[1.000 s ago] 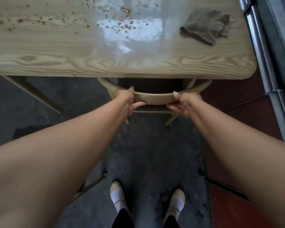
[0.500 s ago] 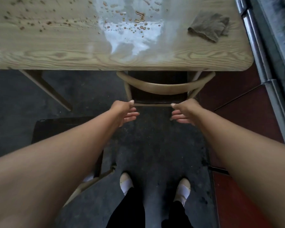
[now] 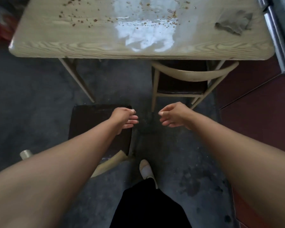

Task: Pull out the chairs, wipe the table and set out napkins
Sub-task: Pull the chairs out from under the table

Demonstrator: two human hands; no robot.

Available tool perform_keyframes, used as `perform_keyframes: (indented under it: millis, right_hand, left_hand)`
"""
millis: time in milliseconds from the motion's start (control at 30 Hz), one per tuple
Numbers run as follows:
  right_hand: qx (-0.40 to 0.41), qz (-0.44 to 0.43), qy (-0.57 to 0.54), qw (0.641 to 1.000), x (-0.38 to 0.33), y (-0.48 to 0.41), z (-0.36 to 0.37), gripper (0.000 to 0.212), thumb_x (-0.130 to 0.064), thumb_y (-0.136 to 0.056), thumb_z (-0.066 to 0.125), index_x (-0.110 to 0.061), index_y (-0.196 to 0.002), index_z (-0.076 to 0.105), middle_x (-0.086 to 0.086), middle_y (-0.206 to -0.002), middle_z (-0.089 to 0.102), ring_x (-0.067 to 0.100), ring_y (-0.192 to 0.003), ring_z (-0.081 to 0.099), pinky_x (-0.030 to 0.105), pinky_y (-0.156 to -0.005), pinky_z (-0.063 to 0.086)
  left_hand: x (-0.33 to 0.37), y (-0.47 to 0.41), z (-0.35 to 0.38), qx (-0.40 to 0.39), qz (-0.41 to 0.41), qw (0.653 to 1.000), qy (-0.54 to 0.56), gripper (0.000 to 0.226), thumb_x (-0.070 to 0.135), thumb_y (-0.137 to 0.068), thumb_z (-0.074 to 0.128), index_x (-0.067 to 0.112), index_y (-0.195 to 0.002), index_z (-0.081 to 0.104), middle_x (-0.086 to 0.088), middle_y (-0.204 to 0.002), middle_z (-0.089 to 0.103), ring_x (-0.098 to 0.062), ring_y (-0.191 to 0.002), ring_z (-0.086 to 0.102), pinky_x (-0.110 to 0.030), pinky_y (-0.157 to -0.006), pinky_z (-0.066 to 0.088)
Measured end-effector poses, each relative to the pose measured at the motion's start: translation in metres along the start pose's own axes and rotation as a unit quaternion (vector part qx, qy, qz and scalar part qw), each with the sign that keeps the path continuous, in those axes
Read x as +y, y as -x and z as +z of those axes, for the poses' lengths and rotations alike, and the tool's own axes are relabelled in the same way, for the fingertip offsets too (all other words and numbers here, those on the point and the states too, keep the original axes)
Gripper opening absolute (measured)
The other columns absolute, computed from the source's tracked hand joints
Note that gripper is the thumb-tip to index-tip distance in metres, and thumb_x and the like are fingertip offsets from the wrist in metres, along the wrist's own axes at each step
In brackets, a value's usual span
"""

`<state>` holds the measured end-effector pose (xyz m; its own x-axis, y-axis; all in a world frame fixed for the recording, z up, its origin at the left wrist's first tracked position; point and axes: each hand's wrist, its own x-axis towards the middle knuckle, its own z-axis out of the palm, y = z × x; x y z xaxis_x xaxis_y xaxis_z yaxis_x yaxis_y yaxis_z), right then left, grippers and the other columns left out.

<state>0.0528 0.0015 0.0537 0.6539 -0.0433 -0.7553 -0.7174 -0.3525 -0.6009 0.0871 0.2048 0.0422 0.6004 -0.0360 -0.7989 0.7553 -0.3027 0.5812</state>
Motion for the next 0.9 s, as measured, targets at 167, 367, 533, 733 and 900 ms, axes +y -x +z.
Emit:
perform_keyframes:
  millis: [167, 367, 533, 733, 900]
  right_hand:
    - [-0.013, -0.004, 0.006, 1.000, 0.004, 0.022, 0.065, 0.010, -0.024, -0.095, 0.061, -0.015, -0.097, 0.065, 0.008, -0.090, 0.070, 0.012, -0.064, 0.061, 0.022, -0.059, 0.049]
    - [-0.039, -0.005, 0.002, 0.999, 0.035, 0.064, 0.149, 0.007, -0.024, -0.095, 0.060, -0.017, -0.094, 0.063, 0.007, -0.089, 0.069, 0.013, -0.065, 0.062, 0.024, -0.060, 0.047]
    - [-0.056, 0.022, -0.016, 0.998, 0.054, 0.083, 0.203, 0.013, -0.023, -0.095, 0.060, -0.015, -0.105, 0.062, 0.004, -0.083, 0.067, 0.012, -0.065, 0.059, 0.022, -0.057, 0.045]
    - [-0.049, 0.051, -0.074, 0.995, 0.054, 0.087, 0.256, 0.025, -0.025, -0.096, 0.059, -0.009, -0.115, 0.060, 0.002, -0.083, 0.064, 0.012, -0.068, 0.061, 0.023, -0.063, 0.050]
    - [-0.041, 0.101, -0.117, 0.987, 0.044, 0.079, 0.301, 0.048, -0.037, -0.097, 0.054, -0.010, -0.136, 0.046, 0.011, -0.124, 0.058, 0.025, -0.097, 0.068, 0.035, -0.071, 0.059]
  left_hand:
    - [-0.050, 0.024, -0.042, 0.023, 0.017, 0.999, -0.019, 0.012, 0.020, -0.099, 0.052, 0.011, -0.104, 0.057, -0.011, -0.097, 0.067, -0.017, -0.071, 0.065, -0.027, -0.066, 0.050]
    - [-0.125, 0.063, -0.086, 0.056, -0.008, 0.998, -0.031, 0.015, 0.020, -0.099, 0.052, 0.009, -0.108, 0.058, -0.012, -0.097, 0.067, -0.016, -0.068, 0.064, -0.025, -0.061, 0.050]
    - [-0.176, 0.088, -0.115, 0.096, -0.018, 0.995, -0.035, 0.007, 0.018, -0.099, 0.052, 0.014, -0.094, 0.055, -0.005, -0.078, 0.066, -0.014, -0.063, 0.061, -0.024, -0.058, 0.045]
    - [-0.201, 0.091, -0.150, 0.138, -0.046, 0.989, -0.024, 0.022, 0.022, -0.100, 0.050, 0.010, -0.085, 0.060, -0.007, -0.079, 0.072, -0.018, -0.068, 0.066, -0.029, -0.068, 0.050]
    - [-0.223, 0.073, -0.179, 0.241, -0.057, 0.969, 0.020, 0.029, 0.029, -0.098, 0.052, 0.002, -0.095, 0.061, -0.004, -0.061, 0.068, -0.008, -0.032, 0.057, -0.024, -0.046, 0.047]
